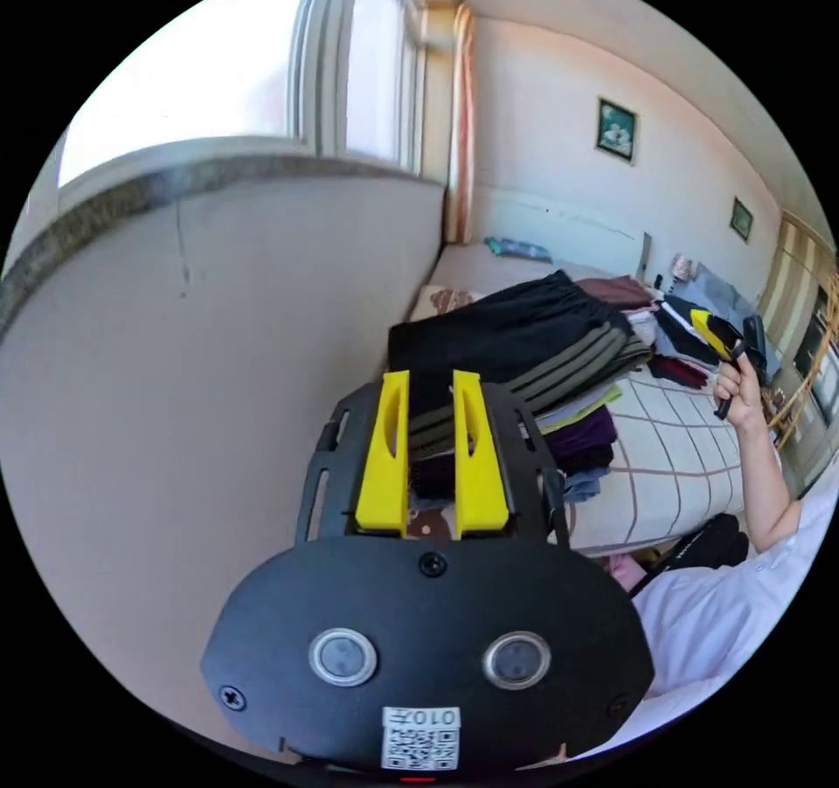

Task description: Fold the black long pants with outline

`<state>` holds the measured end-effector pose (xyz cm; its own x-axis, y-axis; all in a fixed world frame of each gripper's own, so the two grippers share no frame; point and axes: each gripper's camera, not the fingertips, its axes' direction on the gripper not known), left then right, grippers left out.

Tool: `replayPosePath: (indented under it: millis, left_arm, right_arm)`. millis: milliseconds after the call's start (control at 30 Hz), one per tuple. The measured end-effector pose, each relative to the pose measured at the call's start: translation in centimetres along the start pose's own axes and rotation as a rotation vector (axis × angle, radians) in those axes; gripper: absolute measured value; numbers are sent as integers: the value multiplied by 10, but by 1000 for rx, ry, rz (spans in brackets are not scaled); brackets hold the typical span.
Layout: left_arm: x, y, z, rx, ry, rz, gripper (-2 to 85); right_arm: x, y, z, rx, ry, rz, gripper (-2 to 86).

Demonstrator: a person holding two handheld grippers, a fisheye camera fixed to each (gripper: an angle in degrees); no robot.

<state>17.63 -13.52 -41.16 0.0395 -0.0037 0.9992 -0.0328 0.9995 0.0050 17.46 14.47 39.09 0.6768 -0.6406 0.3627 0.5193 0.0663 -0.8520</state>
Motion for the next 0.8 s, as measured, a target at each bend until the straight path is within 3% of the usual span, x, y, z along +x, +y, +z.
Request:
replayPosePath:
  millis: [67,200,367,500,567,800]
  left_arm:
    - [69,28,-18,197,58,111,21]
    - [174,60,4,313,134,259,4]
    - [337,100,77,326,280,441,-1]
    - [450,117,117,293,384,616,0]
    - [517,123,132,370,387,684,2]
    - [663,99,201,531,615,637,57]
  right_arm:
    - [-24,21,-45,186,154,-61,25]
    - [-58,70,-126,372,376,-175,24]
    - [-88,165,-188,368,708,-293,25]
    - [-93,260,-216,282,981,-238,27]
    - [-96,294,-226,250,1070,-219,30]
    - [-114,407,-275,265,1303,-160,66]
